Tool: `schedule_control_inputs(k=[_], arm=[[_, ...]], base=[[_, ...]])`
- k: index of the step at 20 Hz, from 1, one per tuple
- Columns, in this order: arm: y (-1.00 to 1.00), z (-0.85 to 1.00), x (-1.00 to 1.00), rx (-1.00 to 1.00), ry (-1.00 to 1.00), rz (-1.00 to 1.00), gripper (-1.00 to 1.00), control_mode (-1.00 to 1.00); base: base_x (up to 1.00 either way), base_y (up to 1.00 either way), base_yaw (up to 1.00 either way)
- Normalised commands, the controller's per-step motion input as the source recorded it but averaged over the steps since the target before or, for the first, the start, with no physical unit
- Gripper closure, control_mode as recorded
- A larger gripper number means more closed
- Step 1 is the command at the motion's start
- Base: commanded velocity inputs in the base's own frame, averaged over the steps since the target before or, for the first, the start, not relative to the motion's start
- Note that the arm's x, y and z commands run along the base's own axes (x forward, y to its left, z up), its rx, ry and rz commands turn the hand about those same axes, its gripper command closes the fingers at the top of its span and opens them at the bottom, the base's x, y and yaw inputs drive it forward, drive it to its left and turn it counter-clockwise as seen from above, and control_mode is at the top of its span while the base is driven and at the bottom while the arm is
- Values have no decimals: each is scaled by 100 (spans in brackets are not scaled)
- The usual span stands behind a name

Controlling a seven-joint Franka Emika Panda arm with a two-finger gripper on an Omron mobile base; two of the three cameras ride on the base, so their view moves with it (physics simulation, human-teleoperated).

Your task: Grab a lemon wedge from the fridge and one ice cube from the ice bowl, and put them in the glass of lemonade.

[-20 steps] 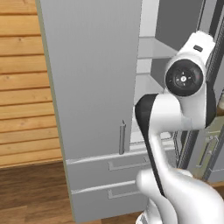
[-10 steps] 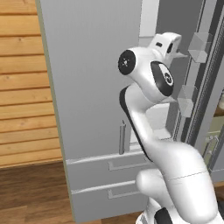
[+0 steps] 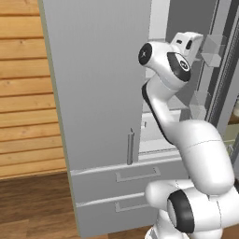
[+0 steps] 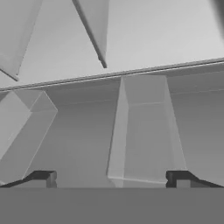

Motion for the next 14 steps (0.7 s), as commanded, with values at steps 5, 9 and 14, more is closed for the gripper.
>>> schedule_control_inputs(k=[5,9,14], arm=[[-91,0,0,0,2,-9,-100,-100],[-79,0,1,0,2,-8,-100,-100],[-81,0,2,0,3,-9,-100,-100]], base=[[0,0,0],[0,0,0],[0,0,0]])
